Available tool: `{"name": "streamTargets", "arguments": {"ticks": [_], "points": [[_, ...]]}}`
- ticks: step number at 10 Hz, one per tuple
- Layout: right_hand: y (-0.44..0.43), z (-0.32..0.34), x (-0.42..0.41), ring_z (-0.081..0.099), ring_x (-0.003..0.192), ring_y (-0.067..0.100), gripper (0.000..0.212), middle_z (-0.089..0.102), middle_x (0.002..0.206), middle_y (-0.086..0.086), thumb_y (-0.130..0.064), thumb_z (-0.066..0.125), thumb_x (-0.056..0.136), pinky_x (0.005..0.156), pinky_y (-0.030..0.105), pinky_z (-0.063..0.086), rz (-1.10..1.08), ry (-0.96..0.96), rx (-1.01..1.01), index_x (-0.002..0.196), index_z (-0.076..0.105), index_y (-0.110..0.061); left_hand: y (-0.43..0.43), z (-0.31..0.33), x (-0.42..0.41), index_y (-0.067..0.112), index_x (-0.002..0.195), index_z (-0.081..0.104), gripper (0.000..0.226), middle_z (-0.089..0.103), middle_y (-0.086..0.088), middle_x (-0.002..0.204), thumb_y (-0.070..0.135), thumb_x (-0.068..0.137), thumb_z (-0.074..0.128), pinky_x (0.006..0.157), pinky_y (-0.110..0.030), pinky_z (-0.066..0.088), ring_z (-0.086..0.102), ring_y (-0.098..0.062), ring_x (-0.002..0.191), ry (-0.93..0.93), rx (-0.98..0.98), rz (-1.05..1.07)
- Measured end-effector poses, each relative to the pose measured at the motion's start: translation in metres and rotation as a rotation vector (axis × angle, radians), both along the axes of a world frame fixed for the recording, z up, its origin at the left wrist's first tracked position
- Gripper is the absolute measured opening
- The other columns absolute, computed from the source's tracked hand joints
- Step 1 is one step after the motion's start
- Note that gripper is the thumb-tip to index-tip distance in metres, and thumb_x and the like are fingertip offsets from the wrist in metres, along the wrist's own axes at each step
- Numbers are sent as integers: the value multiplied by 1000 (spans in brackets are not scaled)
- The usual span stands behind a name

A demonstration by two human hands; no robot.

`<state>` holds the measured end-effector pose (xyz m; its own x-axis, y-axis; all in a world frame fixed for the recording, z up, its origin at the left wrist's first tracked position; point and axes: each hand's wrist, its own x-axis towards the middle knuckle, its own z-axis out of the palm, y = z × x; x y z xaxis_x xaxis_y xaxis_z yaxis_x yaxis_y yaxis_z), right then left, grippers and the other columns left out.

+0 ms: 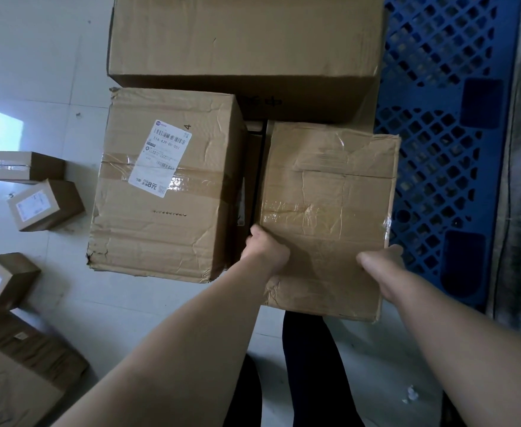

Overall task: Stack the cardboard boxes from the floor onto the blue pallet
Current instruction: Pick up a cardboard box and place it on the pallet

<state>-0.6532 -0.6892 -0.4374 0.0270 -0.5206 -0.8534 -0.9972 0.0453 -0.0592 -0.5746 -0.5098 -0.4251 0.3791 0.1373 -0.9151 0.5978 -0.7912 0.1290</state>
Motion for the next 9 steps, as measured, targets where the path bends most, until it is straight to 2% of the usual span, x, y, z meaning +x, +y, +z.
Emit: {"name": "streamTargets", "arguments": {"ticks": [2,3,4,5,6,7,8,9], "points": [[-7,2,-8,46,124,35,77,37,147,17,-4,57,88,92,42,43,-25,-7,-7,151,13,-11,-3,3,-2,17,150,10,79,47,-13,134,13,89,59,97,-45,50,54,-33,117,19,-13,17],[-14,8,-17,47,123,36,78,35,148,17,-1,54,88,88,41,43,-15,14,-50,152,12,-13,-6,9,-17,10,146,14,67,50,-11,118,16,93,54,92,-39,50,55,-30,111,62,-20,74],[-21,17,-22,54,102,32,76,40,145,17,2,52,88,76,38,43,9,4,-72,151,14,-15,-7,16,-31,10,143,15,68,47,-11,116,19,92,59,88,-39,46,51,-31,114,136,-34,144],[-24,27,-15,55,100,32,75,39,145,15,1,47,89,72,36,42,66,-14,-80,152,13,-20,-7,24,-36,10,146,10,78,39,-15,137,18,90,63,98,-47,45,43,-35,127,205,-59,237],[-34,35,13,55,99,32,64,48,137,10,-5,46,90,72,37,47,160,-68,-142,147,22,-23,-13,32,-40,9,147,11,82,33,-16,147,17,88,67,98,-54,47,40,-37,133,290,-99,328],[-48,43,54,55,105,34,51,54,124,6,-14,50,88,96,48,43,358,-104,-244,135,33,-25,-29,31,-54,8,137,37,70,50,-14,135,18,78,73,91,-54,53,53,-33,121,372,-176,336],[-54,40,95,47,123,31,43,53,126,4,-13,49,90,112,52,18,570,-153,-344,130,42,-28,-59,22,-65,11,127,42,78,54,-8,115,27,62,82,83,-54,55,56,-27,105,464,-279,384],[-49,25,123,23,144,26,58,38,147,5,-1,51,89,117,51,14,653,-246,-294,139,39,-28,-83,-1,-62,8,140,35,105,51,-13,135,36,49,80,95,-50,51,54,-33,121,459,-274,214]]}}
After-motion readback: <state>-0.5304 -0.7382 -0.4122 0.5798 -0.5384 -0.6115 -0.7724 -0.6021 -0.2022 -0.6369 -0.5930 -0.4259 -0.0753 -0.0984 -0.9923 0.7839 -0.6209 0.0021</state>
